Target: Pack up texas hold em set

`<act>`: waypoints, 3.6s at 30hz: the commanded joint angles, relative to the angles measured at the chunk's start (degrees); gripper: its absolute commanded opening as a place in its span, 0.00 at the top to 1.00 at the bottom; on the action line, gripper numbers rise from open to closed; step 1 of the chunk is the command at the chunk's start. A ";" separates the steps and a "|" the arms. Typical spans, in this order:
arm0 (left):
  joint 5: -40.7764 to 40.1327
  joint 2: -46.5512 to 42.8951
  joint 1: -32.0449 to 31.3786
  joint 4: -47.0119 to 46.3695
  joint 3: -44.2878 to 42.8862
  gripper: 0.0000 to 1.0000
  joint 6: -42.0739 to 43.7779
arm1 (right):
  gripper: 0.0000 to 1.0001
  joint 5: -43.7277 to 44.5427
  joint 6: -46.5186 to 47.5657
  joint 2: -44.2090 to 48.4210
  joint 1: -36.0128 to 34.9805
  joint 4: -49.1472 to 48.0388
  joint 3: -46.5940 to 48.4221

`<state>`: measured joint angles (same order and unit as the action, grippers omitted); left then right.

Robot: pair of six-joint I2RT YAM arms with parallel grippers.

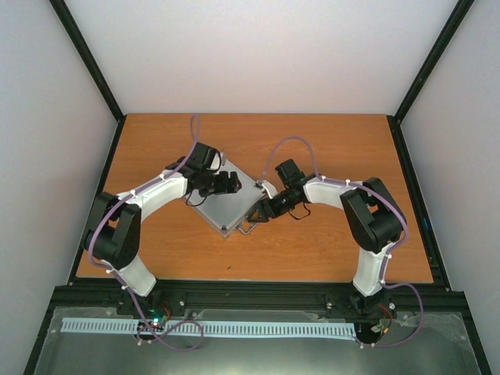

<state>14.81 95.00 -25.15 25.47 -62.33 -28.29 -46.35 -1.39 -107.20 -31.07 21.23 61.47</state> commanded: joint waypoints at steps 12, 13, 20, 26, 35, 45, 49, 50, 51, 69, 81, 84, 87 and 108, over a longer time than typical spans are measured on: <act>-1.33 7.16 -0.17 9.12 2.02 0.07 0.30 | 0.20 8.00 2.97 -3.45 -2.86 -5.40 1.15; -1.36 7.34 -0.17 9.14 2.03 0.07 0.31 | 0.20 8.55 2.44 -3.46 -2.86 -7.19 0.35; -1.49 7.87 -0.17 9.84 1.77 0.07 0.37 | 0.20 11.41 -0.30 -6.18 -5.12 -15.60 -1.37; -1.86 8.23 -0.17 9.92 2.12 0.08 0.43 | 0.22 14.88 -2.81 -4.14 -8.74 -18.30 -2.47; -1.19 10.42 -0.17 7.04 4.08 0.10 -2.13 | 0.22 24.72 -5.12 -2.32 -9.98 -19.41 -3.30; -1.85 9.66 -0.17 8.30 4.32 0.10 -1.20 | 0.22 5.04 -7.81 -7.41 -9.01 -24.33 -3.15; -1.95 9.75 -0.17 8.26 4.10 0.10 -1.35 | 0.22 -13.02 -7.19 -8.70 -7.87 -23.59 -2.12; -1.93 9.76 -0.17 8.19 4.06 0.10 -1.45 | 0.22 -16.79 -6.11 -9.45 -7.60 -21.91 -1.32; -1.89 9.76 -0.16 8.08 3.99 0.10 -1.49 | 0.23 -19.76 -4.58 -10.29 -7.34 -19.65 -0.37; -1.89 9.75 -0.17 7.67 4.93 0.10 -1.77 | 0.25 -31.81 1.50 -12.26 -5.84 -10.95 5.32; -1.96 8.98 -0.17 7.85 4.63 0.10 -1.54 | 0.27 -18.79 -2.31 -5.85 -2.50 -11.85 0.82; -2.20 9.22 -0.17 8.15 4.25 0.10 -1.21 | 0.29 -15.87 -2.21 -2.61 -2.59 -10.83 -0.47; -2.35 9.42 -0.16 8.21 3.86 0.10 -0.77 | 0.33 -12.82 -2.72 0.68 -2.66 -10.10 -2.76; -3.05 7.30 -0.16 10.48 3.31 0.10 1.04 | 0.97 21.73 -18.31 -0.52 -12.67 -21.72 -4.73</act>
<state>9.56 98.06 -24.64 23.11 -64.62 -26.70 -30.85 -15.53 -105.58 -43.13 5.67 55.79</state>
